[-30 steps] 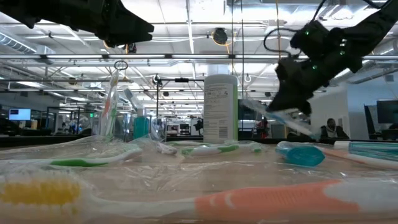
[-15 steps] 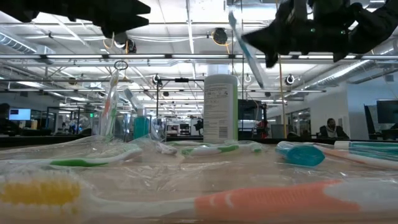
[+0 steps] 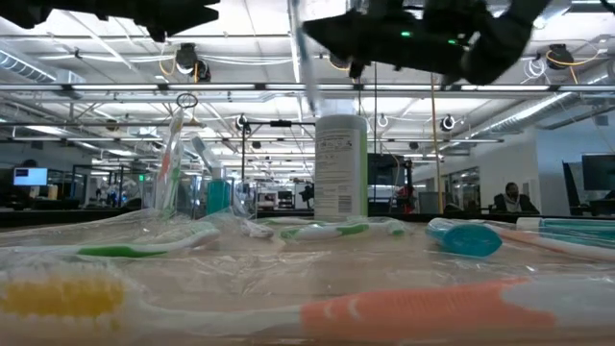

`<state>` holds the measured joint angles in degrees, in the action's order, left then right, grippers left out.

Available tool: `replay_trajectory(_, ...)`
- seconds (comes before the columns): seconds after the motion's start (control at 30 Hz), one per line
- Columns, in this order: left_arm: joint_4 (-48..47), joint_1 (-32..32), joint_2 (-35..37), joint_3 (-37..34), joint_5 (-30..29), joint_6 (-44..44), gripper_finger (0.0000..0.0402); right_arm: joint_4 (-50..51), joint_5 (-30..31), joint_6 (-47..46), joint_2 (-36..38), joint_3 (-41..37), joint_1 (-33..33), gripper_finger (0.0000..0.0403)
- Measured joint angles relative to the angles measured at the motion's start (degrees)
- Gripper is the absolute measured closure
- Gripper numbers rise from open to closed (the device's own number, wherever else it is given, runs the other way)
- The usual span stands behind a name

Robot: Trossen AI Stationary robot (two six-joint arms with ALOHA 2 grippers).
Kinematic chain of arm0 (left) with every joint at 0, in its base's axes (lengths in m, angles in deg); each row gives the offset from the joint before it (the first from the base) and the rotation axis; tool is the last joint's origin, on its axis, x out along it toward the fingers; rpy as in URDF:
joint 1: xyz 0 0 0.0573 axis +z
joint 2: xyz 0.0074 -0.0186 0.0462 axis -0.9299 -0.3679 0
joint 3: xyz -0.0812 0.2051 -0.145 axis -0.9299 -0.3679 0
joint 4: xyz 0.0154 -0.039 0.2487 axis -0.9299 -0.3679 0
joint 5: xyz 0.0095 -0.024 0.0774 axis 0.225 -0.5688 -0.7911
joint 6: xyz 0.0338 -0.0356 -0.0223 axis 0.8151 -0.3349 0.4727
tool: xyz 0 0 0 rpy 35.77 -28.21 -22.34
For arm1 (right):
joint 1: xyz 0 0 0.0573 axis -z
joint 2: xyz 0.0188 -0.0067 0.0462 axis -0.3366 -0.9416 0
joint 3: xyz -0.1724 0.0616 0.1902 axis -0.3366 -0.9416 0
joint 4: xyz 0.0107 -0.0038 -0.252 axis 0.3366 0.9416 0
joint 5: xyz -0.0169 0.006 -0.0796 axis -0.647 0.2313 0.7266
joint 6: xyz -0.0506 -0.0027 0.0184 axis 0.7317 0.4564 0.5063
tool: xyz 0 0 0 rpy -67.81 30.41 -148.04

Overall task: Pick & Place toothbrushing station
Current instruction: Put the blue toothbrush into the right of the transparent organizer

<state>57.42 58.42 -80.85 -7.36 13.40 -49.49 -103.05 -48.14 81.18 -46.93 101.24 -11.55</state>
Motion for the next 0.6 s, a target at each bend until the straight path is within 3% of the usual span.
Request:
replay_trajectory(0.17, -0.2, 0.0, 0.0, 0.0, 0.0, 0.2, 0.0156, 0.2, 10.1, 3.1, -8.8, 9.9, 1.3, 0.0403)
replay_trajectory(0.5, -1.8, -0.8, 0.0, 0.0, -1.4, 0.9, 0.0156, 0.3, 10.3, 6.4, -26.5, 29.7, 3.8, 0.0403)
replay_trajectory(0.6, -1.8, -1.5, 0.0, 0.0, -3.6, 1.0, 0.0156, 0.1, 14.2, 8.2, -29.8, 33.1, 5.0, 0.0403)
